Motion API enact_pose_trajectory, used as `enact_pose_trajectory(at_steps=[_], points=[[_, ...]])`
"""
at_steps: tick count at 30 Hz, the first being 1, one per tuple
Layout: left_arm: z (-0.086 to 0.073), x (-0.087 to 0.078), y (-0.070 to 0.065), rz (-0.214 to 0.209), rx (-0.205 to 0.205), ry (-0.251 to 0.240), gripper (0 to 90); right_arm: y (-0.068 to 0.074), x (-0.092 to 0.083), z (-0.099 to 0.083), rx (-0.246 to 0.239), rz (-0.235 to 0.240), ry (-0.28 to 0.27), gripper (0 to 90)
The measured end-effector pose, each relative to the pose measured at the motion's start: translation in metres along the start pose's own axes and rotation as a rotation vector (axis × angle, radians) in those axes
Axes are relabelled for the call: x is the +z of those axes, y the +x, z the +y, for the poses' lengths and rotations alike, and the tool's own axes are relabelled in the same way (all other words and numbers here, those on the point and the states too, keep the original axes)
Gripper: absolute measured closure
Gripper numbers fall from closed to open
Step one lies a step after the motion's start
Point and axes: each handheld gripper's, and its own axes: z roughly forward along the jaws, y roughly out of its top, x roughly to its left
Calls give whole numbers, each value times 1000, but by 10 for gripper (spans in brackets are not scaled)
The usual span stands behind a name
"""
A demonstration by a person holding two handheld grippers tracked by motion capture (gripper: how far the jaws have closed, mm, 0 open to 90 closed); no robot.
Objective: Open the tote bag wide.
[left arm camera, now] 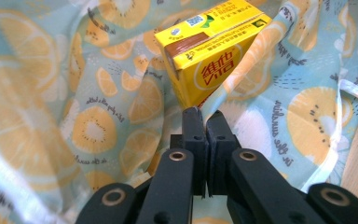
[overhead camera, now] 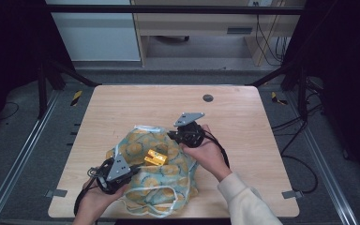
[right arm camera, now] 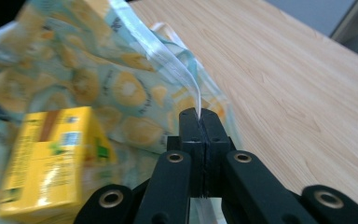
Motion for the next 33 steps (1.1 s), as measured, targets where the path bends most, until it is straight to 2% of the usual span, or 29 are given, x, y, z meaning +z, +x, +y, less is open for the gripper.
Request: enact_pose_trajectory(at_steps=[2, 4, 7, 9, 14, 17, 19, 21, 29, 32, 33], points=[[-3, 4, 1, 11, 5, 27, 892, -8, 7, -3, 20, -9, 28, 900], [-5, 8, 1, 12, 6, 28, 892, -17, 13, -7, 47, -15, 51, 900], [-7, 10, -1, 14, 19, 56, 892, -29, 19, -14, 76, -30, 72, 900], [-9, 10, -1, 22, 42, 73, 893, -34, 23, -19, 91, -38, 94, 900], [-12, 8, -4, 21, 42, 78, 898, -45, 27, -27, 117, -53, 109, 900], [-14, 6, -6, 20, 39, 77, 900, -48, 29, -32, 112, -61, 133, 900], [-15, 7, -6, 33, 62, 107, 900, -51, 30, -35, 115, -68, 149, 900], [-17, 10, -6, 42, 65, 127, 900, -55, 31, -38, 116, -78, 161, 900], [-26, 21, -1, 36, 65, 190, 900, -66, 36, -49, 127, -105, 211, 900], [-28, 24, -2, 29, 56, 194, 900, -68, 38, -53, 137, -110, 218, 900], [-29, 24, -2, 23, 65, 206, 900, -68, 38, -54, 138, -115, 225, 900]])
